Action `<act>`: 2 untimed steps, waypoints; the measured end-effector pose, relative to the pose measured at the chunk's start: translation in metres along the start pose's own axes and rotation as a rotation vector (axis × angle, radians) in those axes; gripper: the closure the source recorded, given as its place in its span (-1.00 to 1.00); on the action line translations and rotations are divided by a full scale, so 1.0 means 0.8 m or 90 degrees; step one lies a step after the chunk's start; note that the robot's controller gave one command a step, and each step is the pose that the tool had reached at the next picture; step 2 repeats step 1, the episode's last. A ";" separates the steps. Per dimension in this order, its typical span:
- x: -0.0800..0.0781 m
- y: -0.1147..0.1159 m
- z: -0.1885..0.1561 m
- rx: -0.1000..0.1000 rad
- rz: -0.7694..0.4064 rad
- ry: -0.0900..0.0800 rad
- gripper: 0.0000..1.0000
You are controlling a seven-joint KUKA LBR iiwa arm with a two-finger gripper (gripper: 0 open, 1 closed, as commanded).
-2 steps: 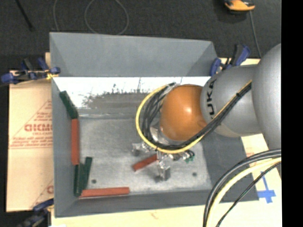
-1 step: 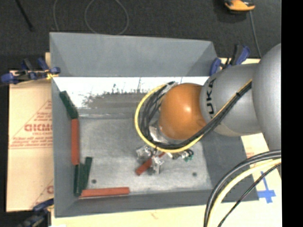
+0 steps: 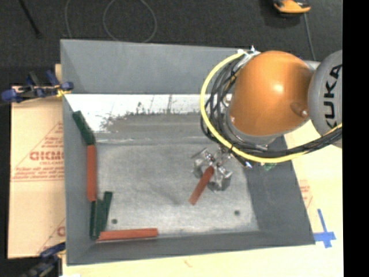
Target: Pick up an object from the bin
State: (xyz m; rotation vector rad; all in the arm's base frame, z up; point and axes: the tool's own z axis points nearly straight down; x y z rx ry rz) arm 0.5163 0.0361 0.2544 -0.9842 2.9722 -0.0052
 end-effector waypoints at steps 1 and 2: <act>0.070 -0.032 0.040 -0.004 0.052 0.007 1.00; 0.070 -0.032 0.040 -0.004 0.052 0.007 1.00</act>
Offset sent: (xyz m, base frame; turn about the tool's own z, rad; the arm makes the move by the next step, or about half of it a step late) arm -0.0287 -0.0511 -0.0315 0.0729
